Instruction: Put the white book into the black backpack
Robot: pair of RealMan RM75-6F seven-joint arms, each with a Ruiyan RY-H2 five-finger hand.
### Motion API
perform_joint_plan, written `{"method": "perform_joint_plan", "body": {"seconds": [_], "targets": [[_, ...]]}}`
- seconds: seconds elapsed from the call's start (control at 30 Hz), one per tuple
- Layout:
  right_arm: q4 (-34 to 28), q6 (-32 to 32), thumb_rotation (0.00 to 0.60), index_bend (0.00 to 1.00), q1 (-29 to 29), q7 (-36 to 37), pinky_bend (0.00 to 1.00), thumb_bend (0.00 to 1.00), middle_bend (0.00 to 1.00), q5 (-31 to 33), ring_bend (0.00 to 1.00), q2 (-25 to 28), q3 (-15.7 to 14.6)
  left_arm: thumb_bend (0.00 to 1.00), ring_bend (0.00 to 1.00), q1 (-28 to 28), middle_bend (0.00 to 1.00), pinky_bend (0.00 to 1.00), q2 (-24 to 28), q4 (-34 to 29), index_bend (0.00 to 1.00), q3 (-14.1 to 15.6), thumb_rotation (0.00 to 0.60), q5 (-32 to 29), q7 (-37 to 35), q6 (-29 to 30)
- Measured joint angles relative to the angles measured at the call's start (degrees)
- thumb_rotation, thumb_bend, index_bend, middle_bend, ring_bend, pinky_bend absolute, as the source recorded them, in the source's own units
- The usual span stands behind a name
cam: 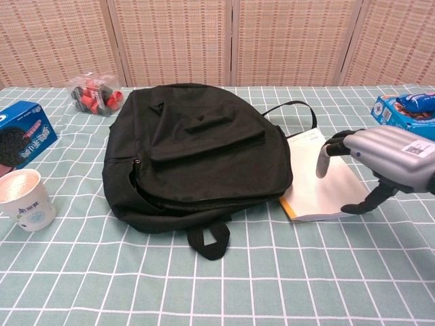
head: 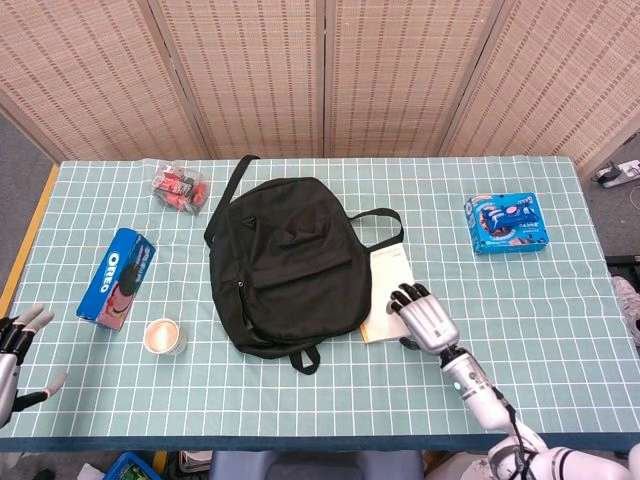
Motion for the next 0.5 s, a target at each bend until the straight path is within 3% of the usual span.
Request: {"method": "perform_joint_plan", "body": {"seconds": [0.27,0.5], "targets": [[5.75,-0.12,0.6,0.42,1.56,0.33,0.22,0.04,0.32,1.21,0.18,-5.26,-0.46,0.19,0.15,-0.33,0.13,0.1,-0.3,0.84,0.2,-0.11,0.6,-0.5,-0.43,-0.94],[7.49,0.35,0.6,0.42,2.06,0.38,0.22,0.04,0.32,1.56,0.18,-6.44,-1.35,0.19,0.15,-0.22,0.13,0.1,-0.47,1.6,0.2,-0.12,0.6,-0.91,-1.15,-1.12]]}}
